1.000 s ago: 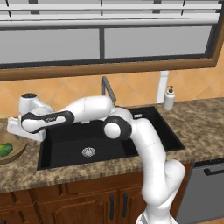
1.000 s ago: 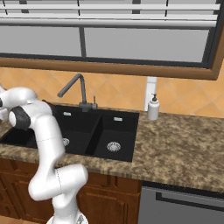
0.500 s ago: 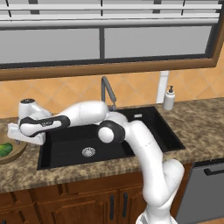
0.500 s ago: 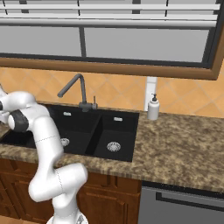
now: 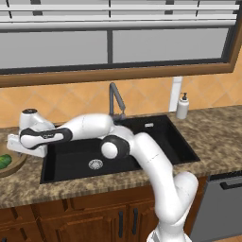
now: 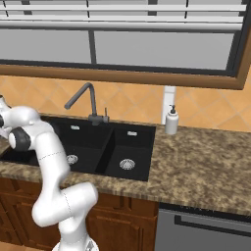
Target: Pick the broccoli from the sink and place it in the bowl. Then pick the bowl and place it in the microwave. Then close the microwave door and press the start button.
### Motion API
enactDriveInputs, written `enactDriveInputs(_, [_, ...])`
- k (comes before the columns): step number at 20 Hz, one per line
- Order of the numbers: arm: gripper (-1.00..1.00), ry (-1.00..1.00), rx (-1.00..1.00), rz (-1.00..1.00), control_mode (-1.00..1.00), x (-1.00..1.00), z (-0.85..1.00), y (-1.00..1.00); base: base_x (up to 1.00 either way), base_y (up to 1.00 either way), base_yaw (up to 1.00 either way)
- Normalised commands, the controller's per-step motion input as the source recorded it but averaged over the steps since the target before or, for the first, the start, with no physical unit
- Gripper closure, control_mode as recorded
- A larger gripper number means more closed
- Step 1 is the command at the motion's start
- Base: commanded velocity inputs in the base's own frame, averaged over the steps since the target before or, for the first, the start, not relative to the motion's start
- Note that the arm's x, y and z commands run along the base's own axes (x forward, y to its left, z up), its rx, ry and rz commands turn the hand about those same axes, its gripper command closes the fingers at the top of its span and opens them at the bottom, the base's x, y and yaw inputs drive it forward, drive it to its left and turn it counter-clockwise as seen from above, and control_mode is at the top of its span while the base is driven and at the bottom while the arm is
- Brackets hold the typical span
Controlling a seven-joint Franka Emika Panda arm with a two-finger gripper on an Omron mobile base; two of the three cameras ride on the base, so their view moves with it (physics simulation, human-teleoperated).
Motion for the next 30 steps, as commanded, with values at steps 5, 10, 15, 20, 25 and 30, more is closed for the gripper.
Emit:
enactDriveInputs(5, [1.00, 0.00, 0.00, 0.00, -1.00, 0.00, -0.08, 0.10, 0.00, 0.00, 0.00])
enactDriveInputs(10, [1.00, 0.00, 0.00, 0.00, -1.00, -0.01, -0.11, 0.00, 0.00, 0.00, 0.00])
enactDriveInputs(15, [1.00, 0.00, 0.01, 0.00, -1.00, -0.28, -0.02, -0.33, 0.00, 0.00, 0.00])
enactDriveInputs(20, [1.00, -0.06, 0.07, 0.00, -1.00, -0.48, 0.00, -0.63, 0.00, 0.00, 0.00])
enactDriveInputs(25, [1.00, -0.21, 0.24, 0.00, -1.00, -0.86, -0.08, -0.69, 0.00, 0.00, 0.00])
enactDriveInputs(30, [1.00, -0.05, 0.27, 0.00, -1.00, -0.58, 0.36, -0.64, 0.00, 0.00, 0.00])
